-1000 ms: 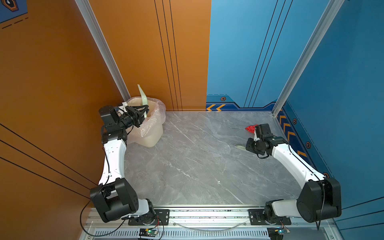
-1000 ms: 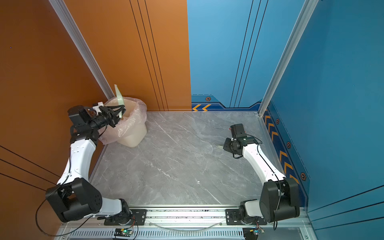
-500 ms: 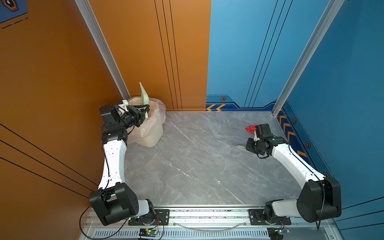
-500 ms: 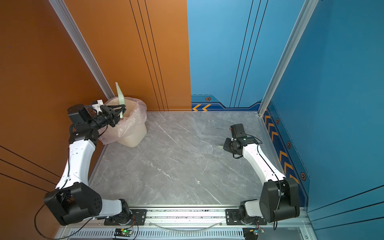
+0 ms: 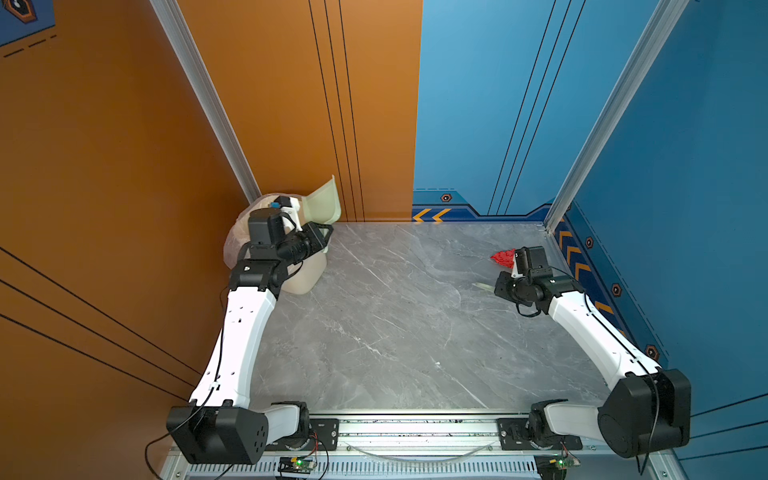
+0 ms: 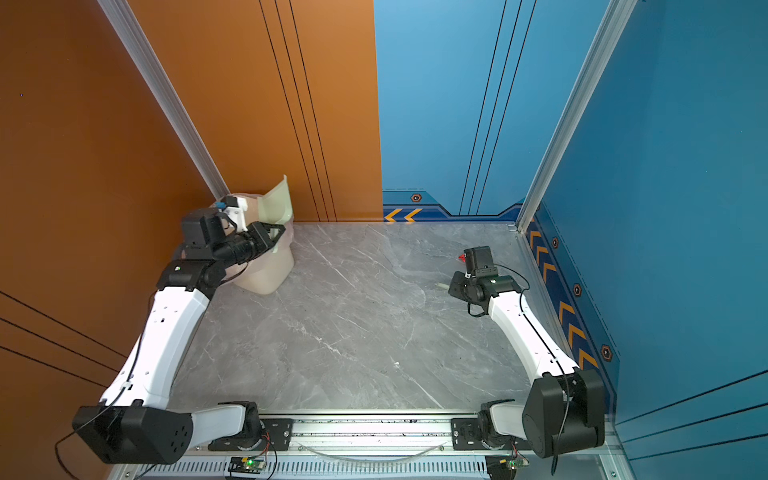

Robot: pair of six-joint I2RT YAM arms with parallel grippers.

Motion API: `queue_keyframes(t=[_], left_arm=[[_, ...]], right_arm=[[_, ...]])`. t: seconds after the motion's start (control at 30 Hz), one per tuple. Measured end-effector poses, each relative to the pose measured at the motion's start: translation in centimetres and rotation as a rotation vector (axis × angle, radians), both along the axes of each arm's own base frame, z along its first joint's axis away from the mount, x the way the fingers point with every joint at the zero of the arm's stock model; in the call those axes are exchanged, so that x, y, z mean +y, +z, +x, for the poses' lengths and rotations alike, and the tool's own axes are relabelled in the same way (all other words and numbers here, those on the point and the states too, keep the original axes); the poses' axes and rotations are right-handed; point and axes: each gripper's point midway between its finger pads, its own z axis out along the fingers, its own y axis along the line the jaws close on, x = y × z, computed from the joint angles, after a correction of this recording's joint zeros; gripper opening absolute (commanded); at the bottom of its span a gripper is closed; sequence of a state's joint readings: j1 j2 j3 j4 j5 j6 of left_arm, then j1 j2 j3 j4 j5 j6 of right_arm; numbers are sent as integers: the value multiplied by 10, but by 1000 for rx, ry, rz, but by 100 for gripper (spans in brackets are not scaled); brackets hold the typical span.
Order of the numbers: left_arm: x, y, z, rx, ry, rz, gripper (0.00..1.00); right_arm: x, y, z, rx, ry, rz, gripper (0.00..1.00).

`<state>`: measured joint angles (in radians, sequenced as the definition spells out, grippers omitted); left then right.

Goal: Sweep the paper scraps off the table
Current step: 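Return the empty dustpan to the table while the right brush nears the red scrap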

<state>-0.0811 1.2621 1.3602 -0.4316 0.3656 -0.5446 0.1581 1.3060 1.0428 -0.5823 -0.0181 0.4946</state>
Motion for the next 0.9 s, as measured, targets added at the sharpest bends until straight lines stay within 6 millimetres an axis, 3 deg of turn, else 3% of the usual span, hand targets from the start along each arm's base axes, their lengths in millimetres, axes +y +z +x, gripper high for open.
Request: queue_keyframes(t=[0.17, 0.4, 0.6, 0.9], left_arm=[[-26, -12, -2, -22, -51, 149, 0], [-54, -61, 1, 46, -125, 378, 0], [-70, -83, -2, 73, -186, 479, 0], [-104, -115, -4, 105, -276, 581, 0]], right_arm=[[-10, 13, 9, -52, -37, -45, 0], [-32, 46, 30, -177, -132, -124, 0], [-59, 67, 46, -272, -231, -146, 0], [-99, 66, 89, -282, -358, -160, 0]])
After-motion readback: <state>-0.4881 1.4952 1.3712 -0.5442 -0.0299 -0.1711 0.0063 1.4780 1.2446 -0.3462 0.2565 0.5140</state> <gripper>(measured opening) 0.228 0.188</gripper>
